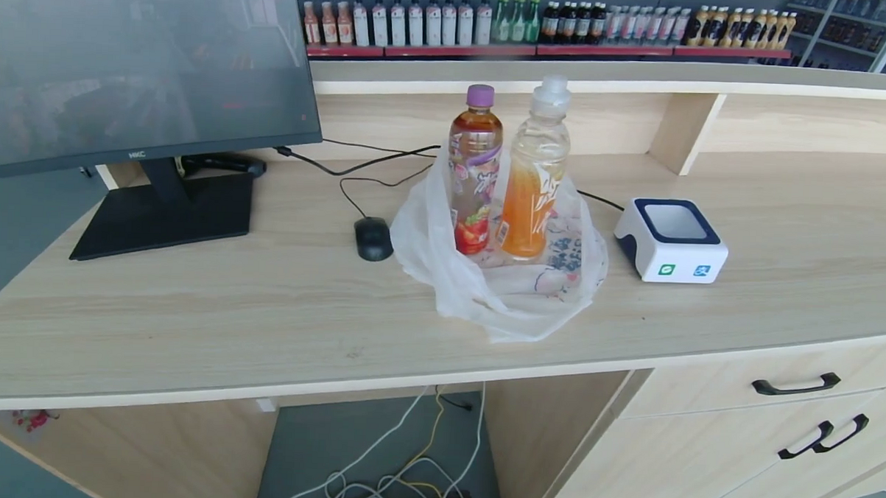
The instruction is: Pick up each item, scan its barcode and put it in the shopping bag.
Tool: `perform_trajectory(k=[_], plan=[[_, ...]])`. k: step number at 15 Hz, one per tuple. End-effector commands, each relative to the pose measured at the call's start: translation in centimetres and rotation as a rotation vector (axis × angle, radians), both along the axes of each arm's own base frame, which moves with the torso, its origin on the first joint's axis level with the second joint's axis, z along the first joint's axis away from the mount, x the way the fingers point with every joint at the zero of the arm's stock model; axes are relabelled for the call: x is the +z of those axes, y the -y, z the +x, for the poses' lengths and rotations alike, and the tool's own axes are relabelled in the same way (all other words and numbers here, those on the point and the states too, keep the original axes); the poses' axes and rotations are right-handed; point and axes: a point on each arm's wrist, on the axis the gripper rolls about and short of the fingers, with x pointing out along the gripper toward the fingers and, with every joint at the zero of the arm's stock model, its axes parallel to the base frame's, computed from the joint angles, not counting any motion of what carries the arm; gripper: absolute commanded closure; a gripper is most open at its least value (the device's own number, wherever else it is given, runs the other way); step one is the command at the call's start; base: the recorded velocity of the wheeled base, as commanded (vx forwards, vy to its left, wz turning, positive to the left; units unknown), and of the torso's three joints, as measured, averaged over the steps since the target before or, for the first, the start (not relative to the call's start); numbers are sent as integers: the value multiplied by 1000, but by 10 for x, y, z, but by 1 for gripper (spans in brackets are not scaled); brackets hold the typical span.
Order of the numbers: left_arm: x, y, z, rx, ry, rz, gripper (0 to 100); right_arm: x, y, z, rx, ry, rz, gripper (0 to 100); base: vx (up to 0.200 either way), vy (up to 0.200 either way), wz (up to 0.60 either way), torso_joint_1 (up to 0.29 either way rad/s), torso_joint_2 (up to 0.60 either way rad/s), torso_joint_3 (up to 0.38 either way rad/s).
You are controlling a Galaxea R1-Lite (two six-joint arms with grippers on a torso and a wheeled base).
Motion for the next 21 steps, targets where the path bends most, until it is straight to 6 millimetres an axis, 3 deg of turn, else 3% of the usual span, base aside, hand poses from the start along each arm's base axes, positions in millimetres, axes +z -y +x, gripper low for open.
perform_trajectory(k=[1, 21], plan=[[0, 0, 0, 1, 0, -2, 0, 0, 0, 0, 1, -3, -2, 0, 0, -200, 0, 2, 12, 2], [0, 0, 0, 1, 2, 0, 0, 0, 0, 0, -1, -1, 6, 0, 0, -200, 0, 4, 0, 2]])
